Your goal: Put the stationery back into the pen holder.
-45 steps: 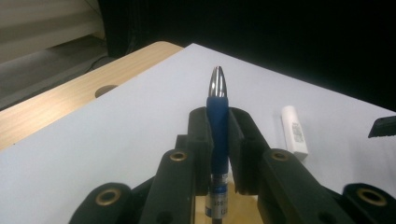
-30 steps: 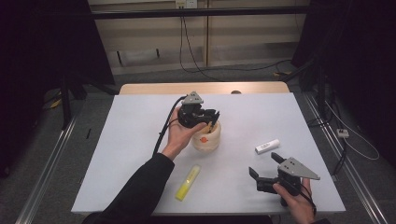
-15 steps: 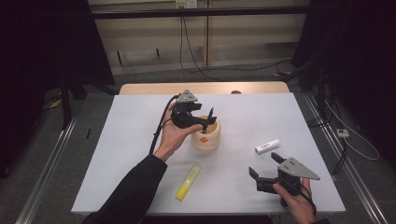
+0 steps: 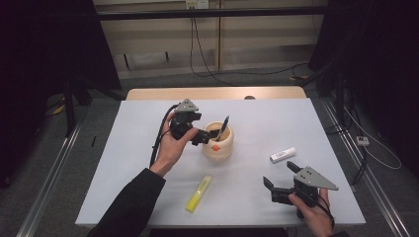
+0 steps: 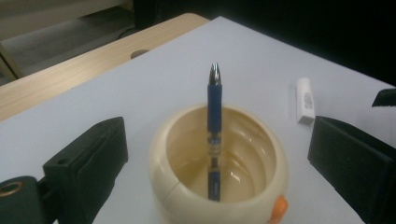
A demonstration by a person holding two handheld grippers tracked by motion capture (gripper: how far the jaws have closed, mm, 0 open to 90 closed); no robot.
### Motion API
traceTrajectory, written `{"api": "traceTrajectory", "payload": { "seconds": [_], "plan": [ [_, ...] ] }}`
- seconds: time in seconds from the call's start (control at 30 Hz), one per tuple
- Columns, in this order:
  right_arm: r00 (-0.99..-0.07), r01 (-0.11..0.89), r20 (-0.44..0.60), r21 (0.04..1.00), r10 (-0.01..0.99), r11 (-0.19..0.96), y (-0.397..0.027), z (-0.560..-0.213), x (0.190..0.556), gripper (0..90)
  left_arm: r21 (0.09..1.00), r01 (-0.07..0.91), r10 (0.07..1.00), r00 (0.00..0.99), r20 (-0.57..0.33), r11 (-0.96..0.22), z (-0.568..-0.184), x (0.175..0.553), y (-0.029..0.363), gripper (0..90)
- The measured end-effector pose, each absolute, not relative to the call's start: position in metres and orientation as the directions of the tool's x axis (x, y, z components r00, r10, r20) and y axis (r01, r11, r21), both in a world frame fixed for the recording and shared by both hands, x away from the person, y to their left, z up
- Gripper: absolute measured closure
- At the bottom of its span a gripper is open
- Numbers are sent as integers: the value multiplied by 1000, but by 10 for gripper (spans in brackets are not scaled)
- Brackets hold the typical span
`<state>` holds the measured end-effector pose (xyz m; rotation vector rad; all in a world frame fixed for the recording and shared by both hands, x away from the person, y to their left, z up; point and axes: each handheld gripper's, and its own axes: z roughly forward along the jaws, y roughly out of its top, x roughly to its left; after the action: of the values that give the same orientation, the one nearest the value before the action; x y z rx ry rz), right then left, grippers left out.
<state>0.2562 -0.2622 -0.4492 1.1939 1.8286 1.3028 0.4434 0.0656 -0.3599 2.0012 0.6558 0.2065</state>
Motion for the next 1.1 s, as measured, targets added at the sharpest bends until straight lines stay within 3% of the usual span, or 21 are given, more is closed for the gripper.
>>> {"api": "traceTrajectory", "payload": {
  "seconds": [0.37,0.5,0.67,1.1],
  "plan": [
    [-424,330,35,937,905,119,-261,-449,256,30,841,343,512,854,-94,-418,-361,422,77,53],
    [-423,330,34,937,905,119,-261,-449,256,30,833,384,491,856,-159,-399,-366,416,83,59],
    [-423,330,33,936,906,120,-261,-449,256,30,829,382,482,862,-160,-409,-371,405,87,61],
    [-425,327,31,937,905,121,-261,-449,256,30,832,323,474,876,-82,-452,-379,377,95,63]
  ]
}}
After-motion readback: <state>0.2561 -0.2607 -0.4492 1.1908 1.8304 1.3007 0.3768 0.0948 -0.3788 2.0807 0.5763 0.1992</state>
